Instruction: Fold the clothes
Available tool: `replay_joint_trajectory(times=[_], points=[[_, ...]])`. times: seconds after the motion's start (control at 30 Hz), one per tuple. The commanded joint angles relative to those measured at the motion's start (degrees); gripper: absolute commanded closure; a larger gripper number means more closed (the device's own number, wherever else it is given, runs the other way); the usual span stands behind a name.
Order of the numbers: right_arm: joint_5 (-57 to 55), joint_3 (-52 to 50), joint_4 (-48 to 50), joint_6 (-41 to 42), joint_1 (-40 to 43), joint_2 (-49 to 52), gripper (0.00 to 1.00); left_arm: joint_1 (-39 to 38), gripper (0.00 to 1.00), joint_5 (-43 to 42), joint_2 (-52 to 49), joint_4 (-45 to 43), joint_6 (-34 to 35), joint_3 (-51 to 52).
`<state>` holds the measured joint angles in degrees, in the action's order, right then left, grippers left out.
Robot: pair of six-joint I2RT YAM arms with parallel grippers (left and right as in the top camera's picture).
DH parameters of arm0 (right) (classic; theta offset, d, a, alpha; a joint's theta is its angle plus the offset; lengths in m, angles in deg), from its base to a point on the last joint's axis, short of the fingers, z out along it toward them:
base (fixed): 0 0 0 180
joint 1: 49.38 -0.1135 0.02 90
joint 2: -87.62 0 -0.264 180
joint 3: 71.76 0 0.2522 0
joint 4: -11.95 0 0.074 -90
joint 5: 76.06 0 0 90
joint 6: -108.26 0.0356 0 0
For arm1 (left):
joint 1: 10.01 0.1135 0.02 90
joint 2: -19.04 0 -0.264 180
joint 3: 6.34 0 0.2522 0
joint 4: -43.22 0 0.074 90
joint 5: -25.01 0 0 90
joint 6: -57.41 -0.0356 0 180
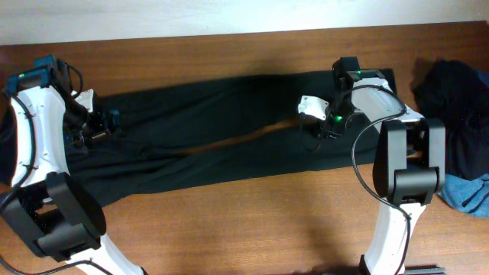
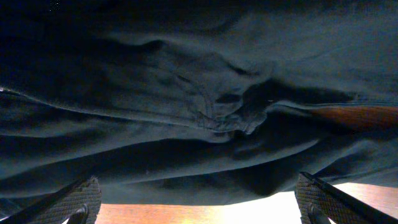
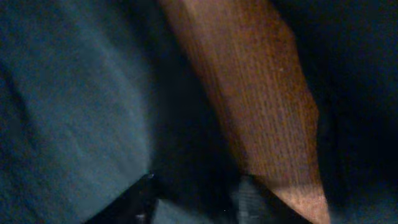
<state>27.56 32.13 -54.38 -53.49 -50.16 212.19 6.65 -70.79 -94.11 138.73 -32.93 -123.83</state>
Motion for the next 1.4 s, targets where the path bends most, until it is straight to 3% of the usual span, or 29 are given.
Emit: replay_joint_trajectory(times=[0.0,0.07,0.1,0.37,0.87,1.13,1.37], points=[[1.16,0.50,-2.05,0.00,-0.35,2.16,0.70,-0.02,0.01,-0.44,1.51,-0.11,0.37,-0.24],[1.18,2.08,-3.91,0.00,-0.35,1.92,0.94,-0.02,0.01,-0.44,1.51,-0.13,0.37,-0.24],[1.18,2.89,-4.81,0.09,-0.35,1.77,0.96,-0.02,0.01,-0.44,1.51,-0.13,0.37,-0.24],[1.16,7.48,-9.27,1.01,-0.35,0.52,0.96,0.00,0.01,-0.42,1.51,-0.17,0.35,-0.24],[0.96,19.50,-10.40,14.84,-0.35,-2.08,0.96,0.00,0.01,-0.42,1.51,-0.31,0.35,-0.24],[0.92,29.68,-18.32,19.87,-0.35,-2.10,0.96,0.00,0.01,-0.42,1.51,-0.09,0.35,-0.24],[0.74,30.36,-25.99,24.76,-0.35,-2.08,0.96,0.00,0.01,-0.42,1.51,-0.31,0.35,-0.24]])
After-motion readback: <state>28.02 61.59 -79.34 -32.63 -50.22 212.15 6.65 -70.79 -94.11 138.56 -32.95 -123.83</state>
